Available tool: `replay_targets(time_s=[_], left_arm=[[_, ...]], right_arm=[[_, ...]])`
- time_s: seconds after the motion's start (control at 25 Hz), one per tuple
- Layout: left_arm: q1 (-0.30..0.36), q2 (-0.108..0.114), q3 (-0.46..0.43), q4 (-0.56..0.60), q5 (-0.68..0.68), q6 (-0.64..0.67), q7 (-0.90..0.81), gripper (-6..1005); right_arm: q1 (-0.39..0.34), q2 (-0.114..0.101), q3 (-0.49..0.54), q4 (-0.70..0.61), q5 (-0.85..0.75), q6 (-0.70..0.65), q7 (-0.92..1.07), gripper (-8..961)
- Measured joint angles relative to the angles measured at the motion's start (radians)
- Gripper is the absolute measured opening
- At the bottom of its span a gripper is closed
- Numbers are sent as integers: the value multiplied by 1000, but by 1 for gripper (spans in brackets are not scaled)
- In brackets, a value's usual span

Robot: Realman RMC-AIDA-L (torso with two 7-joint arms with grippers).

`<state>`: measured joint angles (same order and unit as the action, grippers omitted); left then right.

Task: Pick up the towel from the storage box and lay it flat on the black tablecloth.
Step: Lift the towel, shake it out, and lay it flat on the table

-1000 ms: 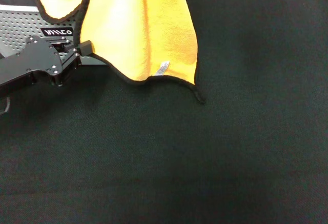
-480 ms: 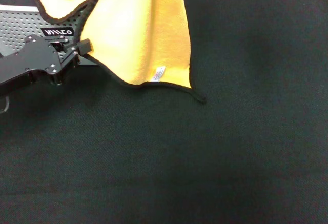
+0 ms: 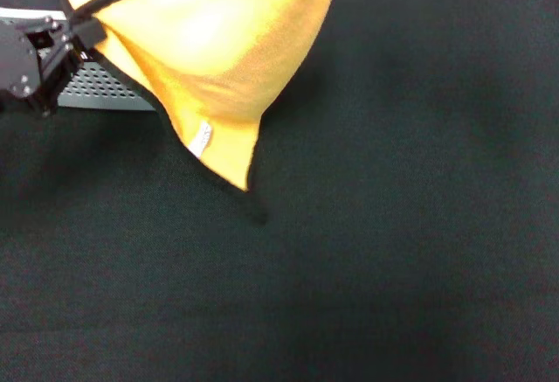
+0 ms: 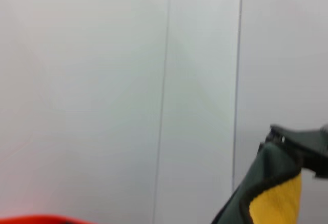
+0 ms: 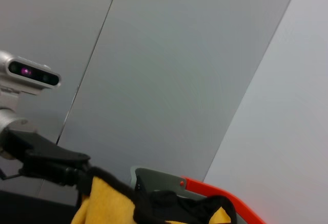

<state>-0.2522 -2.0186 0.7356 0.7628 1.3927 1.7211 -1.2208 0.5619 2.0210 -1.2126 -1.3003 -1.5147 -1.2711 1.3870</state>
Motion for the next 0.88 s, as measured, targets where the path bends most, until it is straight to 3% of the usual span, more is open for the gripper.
replay_targets(time_s=[0.32, 0.56, 0.72, 0.88], left_arm=[[-88, 24, -1, 6, -43, 33, -52, 26], [-118, 42, -3, 32, -121, 108, -124, 24], [-111, 39, -3, 82, -159, 134, -170, 23], [-128, 36, -2, 110, -156, 129, -192, 23]], right_arm=[[-30, 3, 62, 2, 38, -14, -32, 5], [-92, 1, 82, 11, 211, -58, -82, 5], [-125, 4, 82, 7, 238, -109, -94, 5], [-106, -1, 91, 61, 256, -101, -114, 5]])
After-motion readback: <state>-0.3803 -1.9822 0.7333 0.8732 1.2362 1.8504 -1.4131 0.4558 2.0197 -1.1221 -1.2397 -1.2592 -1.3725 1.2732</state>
